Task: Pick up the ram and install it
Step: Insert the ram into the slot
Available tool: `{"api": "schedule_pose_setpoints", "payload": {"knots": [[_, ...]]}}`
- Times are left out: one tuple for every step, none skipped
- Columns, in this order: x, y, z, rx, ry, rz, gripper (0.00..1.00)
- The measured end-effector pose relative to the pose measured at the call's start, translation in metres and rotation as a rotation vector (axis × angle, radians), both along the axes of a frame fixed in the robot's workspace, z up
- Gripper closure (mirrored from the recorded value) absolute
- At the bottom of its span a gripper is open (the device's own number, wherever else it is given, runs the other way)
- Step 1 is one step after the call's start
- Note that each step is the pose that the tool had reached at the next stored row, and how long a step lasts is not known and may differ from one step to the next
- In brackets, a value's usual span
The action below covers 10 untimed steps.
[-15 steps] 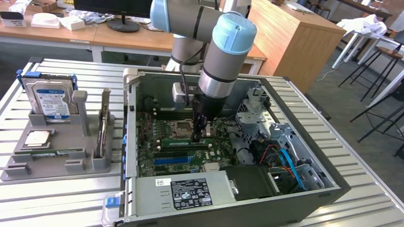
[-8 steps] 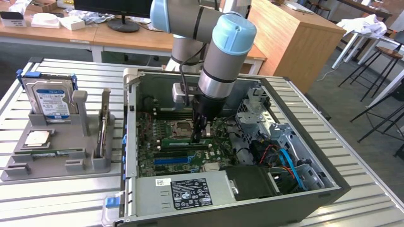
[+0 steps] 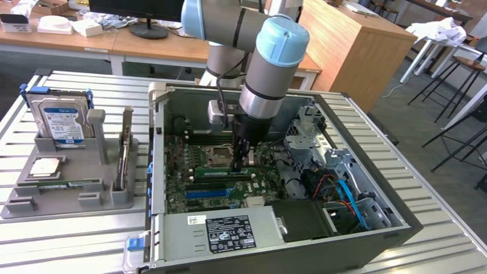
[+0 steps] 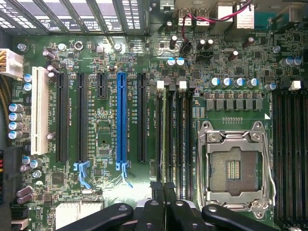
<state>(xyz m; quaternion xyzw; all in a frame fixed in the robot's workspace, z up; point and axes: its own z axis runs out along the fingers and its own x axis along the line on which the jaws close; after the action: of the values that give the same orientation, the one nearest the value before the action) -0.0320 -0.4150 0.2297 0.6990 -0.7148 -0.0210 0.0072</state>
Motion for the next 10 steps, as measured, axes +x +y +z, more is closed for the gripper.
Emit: {"api": "schedule_pose_setpoints", "payload": {"knots": [[0.0000,0.0000,0.0000,0.0000,0.0000,0.000,0.89],[0.0000,0.0000,0.0000,0.0001,0.0000,0.001,0.89],[0.0000,0.0000,0.0000,0.0001,0.0000,0.002,0.89],[0.0000,0.0000,0.0000,0.0000,0.0000,0.003,0.89],[0.0000,0.0000,0.0000,0.0000,0.0000,0.004,0.89],[0.0000,0.0000,0.0000,0.0000,0.0000,0.005,0.89],[0.0000,0.0000,0.0000,0.0001,0.0000,0.006,0.89],[0.0000,0.0000,0.0000,0.0001,-0.0001,0.007,0.89],[0.0000,0.0000,0.0000,0.0001,0.0000,0.008,0.89],[0.0000,0.0000,0.0000,0.0000,0.0000,0.008,0.89]]}}
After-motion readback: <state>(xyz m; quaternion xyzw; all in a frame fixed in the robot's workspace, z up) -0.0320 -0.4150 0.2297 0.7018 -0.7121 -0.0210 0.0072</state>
